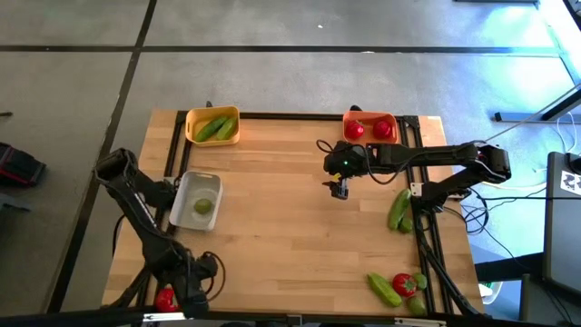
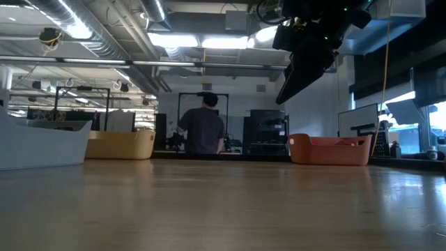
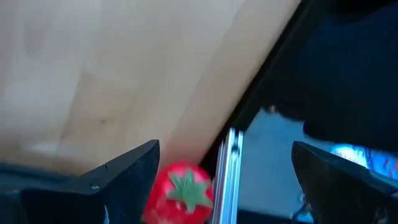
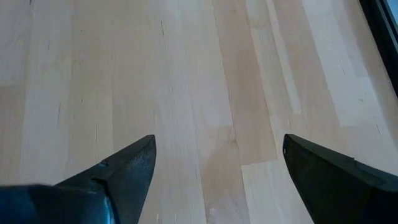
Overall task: Sort produce into baskets
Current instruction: Put the left red tomato into the orange bin
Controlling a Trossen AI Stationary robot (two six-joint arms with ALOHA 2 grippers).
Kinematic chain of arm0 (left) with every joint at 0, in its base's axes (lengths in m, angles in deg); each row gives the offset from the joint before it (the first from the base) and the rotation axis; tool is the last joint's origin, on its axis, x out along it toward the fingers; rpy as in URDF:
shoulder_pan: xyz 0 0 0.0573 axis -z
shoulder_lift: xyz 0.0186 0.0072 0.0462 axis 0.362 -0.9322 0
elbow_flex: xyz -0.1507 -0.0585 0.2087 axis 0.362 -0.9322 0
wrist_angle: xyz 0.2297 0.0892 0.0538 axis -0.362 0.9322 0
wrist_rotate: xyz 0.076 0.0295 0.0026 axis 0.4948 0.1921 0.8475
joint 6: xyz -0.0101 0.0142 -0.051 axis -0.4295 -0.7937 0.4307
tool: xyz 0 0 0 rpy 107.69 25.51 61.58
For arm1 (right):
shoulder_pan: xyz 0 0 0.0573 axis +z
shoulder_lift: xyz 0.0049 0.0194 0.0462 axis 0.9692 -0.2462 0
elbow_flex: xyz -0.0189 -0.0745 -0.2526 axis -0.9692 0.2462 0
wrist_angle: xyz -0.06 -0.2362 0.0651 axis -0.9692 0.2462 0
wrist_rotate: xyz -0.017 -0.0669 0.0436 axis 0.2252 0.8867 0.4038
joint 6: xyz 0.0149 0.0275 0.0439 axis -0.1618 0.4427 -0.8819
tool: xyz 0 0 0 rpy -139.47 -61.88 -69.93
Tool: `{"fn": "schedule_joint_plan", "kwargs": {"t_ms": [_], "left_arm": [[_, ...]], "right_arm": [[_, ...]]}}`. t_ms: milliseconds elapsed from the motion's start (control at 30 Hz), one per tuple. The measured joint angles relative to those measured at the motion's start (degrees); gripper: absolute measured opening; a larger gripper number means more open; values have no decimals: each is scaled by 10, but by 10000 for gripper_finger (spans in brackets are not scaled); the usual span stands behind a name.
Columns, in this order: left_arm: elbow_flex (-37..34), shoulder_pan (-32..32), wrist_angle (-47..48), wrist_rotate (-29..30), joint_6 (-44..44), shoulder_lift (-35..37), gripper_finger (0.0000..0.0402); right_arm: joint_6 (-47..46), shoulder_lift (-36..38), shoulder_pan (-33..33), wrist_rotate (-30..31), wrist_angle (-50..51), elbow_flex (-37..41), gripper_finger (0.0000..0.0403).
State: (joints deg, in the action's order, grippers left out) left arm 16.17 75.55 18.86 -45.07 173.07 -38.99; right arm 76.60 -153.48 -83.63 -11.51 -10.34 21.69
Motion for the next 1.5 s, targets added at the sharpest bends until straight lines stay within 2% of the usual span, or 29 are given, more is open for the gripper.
{"fn": "schedule_joint_plan", "kwargs": {"t_ms": [133, 233, 733, 1033, 1367, 1500], "left_arm": [[0, 11, 11, -76, -10, -15, 356], [0, 24, 11, -100, -24, -28, 356], [0, 74, 54, -117, -68, -65, 356], [-1, 99, 52, -118, -61, -65, 356], [-47, 105, 5, -120, -22, -64, 356], [-47, 106, 6, -97, -18, -64, 356]], "right_arm": [[1, 0, 0, 0, 0, 0, 339], [2, 0, 0, 0, 0, 0, 339], [2, 0, 0, 0, 0, 0, 339], [0, 0, 0, 0, -1, 0, 339], [-1, 0, 0, 0, 0, 0, 339], [-1, 0, 0, 0, -1, 0, 339]]}}
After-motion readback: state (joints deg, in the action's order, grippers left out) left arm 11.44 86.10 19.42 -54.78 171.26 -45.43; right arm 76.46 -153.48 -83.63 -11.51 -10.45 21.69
